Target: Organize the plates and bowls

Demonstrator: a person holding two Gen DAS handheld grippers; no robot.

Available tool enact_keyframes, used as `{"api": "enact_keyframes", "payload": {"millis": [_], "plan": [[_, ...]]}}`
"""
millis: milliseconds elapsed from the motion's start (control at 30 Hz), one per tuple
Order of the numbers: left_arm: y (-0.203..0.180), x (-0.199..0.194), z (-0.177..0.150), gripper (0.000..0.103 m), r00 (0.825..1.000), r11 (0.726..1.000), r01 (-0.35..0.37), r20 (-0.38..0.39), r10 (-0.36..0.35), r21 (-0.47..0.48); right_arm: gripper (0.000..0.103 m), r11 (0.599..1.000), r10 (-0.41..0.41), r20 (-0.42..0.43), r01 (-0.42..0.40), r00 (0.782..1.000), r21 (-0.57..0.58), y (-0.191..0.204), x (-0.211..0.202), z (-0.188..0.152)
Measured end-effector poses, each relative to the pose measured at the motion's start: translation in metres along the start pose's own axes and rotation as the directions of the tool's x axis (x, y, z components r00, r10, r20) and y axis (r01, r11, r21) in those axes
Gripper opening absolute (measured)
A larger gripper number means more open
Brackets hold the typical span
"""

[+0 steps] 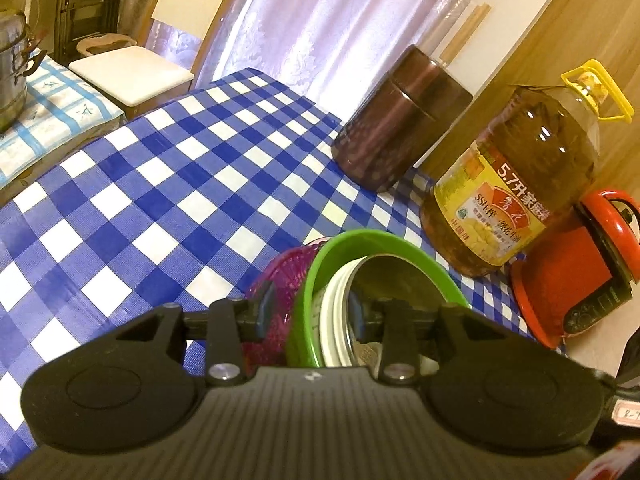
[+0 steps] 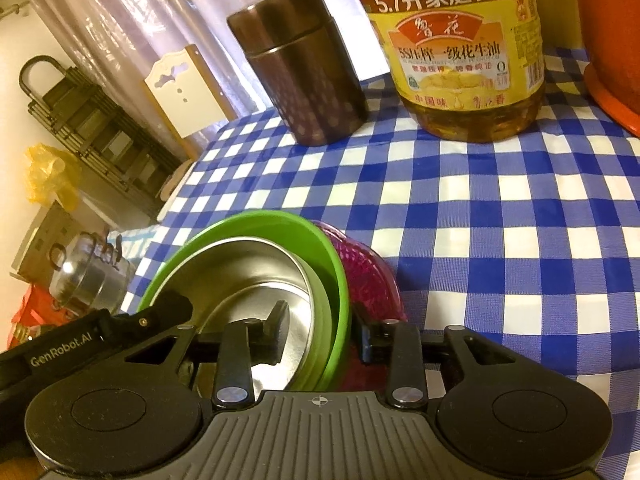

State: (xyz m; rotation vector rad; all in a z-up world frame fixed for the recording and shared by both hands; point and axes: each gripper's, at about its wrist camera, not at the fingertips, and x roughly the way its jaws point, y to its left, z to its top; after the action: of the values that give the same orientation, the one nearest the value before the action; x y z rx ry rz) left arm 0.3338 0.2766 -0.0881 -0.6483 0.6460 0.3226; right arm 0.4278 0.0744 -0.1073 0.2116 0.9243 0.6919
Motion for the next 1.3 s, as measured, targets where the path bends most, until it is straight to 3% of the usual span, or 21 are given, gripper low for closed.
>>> {"api": "enact_keyframes", "payload": {"millis": [367,500,833,1100,1300], "plan": [[-0.005,-0.015,-0.005,0.036,0.999,0.999,0.032,0.038,-0.032,0.007,0.049,1.000,0.014,0.047,-0.013,0.999,-0.010,0.000,-0.018,-0.002],[-0.008,-0.026,-0.007,0.051,0.996,0.999,0.030,0.082,-0.032,0.028,0.051,1.000,0.021,0.071,-0.021,0.997,-0.002,-0.001,-0.030,-0.006],[-0.011,-0.062,-0.030,0.062,0.991,0.999,0.012,0.134,-0.019,0.052,0.054,0.998,0.034,0.120,-0.027,0.992,-0.057,0.008,-0.066,-0.022],[-0.018,-0.079,-0.053,0.066,0.993,0.990,-0.057,0.113,0.043,0.128,0.056,0.991,-0.013,0.118,0.029,0.993,-0.133,0.002,-0.087,-0.048],[-0.020,-0.094,-0.071,0.066,0.994,0.985,-0.050,0.102,0.034,0.163,0.057,0.983,-0.041,0.125,0.062,0.991,-0.173,0.001,-0.105,-0.066]]}}
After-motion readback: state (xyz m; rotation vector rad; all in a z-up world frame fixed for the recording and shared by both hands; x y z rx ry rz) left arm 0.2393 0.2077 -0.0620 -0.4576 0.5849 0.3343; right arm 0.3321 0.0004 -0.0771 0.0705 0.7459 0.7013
